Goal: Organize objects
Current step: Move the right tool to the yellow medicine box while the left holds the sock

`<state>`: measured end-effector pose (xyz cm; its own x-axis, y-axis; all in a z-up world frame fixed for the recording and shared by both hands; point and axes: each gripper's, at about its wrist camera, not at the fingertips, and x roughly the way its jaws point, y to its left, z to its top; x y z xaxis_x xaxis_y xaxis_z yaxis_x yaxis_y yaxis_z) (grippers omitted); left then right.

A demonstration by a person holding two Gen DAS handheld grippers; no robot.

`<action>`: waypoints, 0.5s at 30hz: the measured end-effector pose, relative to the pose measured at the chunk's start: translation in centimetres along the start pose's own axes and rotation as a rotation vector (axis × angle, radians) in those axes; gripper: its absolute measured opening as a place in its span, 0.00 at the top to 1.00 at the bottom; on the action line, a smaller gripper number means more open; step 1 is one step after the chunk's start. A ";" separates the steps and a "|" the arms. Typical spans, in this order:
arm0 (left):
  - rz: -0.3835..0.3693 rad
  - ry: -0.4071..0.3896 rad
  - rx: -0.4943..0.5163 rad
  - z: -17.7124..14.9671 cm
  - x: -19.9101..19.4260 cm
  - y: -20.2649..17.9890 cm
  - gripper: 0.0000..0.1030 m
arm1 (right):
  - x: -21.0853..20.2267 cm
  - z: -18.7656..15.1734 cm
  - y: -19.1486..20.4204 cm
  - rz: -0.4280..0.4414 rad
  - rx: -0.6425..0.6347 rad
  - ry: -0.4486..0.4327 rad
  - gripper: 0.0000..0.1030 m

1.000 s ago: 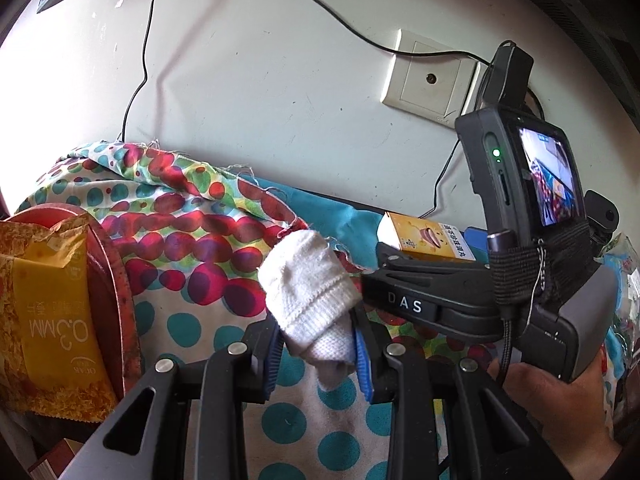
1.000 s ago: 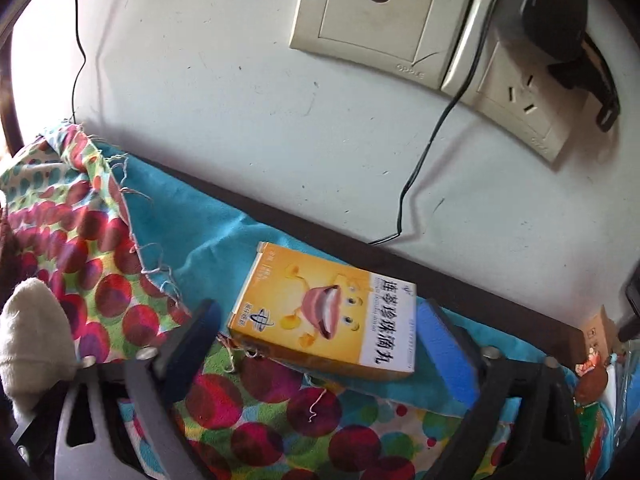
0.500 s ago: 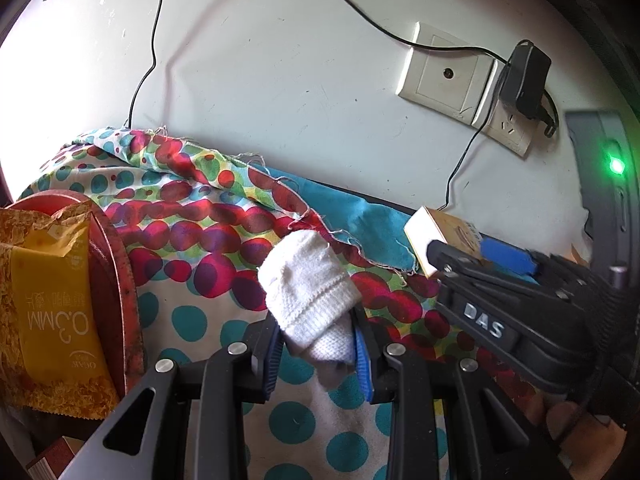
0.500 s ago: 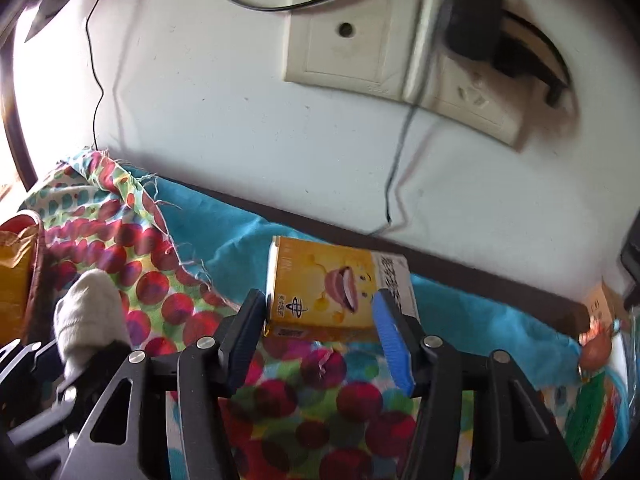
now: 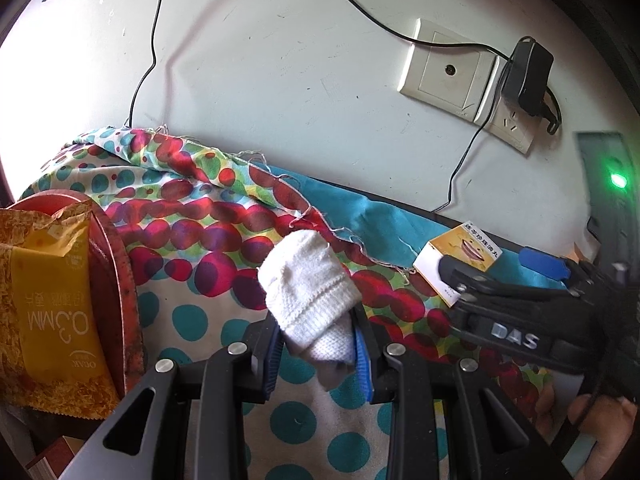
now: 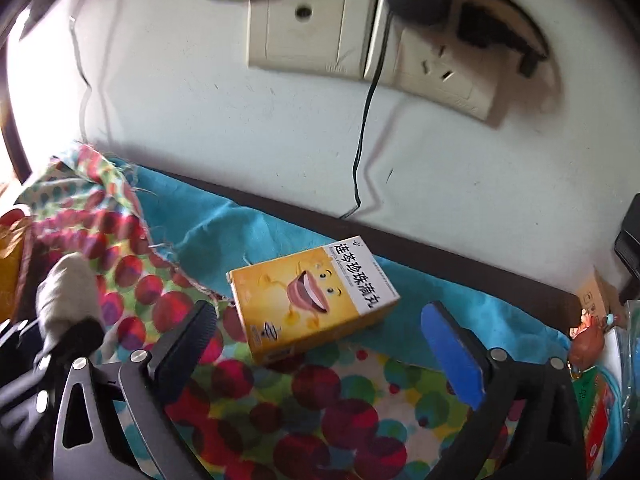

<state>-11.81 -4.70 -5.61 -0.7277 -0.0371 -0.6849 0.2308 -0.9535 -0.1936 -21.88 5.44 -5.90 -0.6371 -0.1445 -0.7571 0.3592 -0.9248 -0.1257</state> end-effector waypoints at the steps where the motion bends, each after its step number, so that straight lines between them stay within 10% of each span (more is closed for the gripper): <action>1: -0.002 0.001 0.002 0.0 0.0 0.0 0.70 | 0.3 0.2 0.3 -0.022 -0.010 -0.001 0.01; 15: 0.003 0.000 0.011 0.1 0.1 -0.4 0.70 | 1.4 0.7 0.0 0.043 -0.088 -0.044 0.04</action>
<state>-12.04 -4.36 -5.55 -0.7270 -0.0397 -0.6855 0.2254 -0.9568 -0.1837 -23.25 4.98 -6.54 -0.6481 -0.2008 -0.7346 0.4441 -0.8833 -0.1504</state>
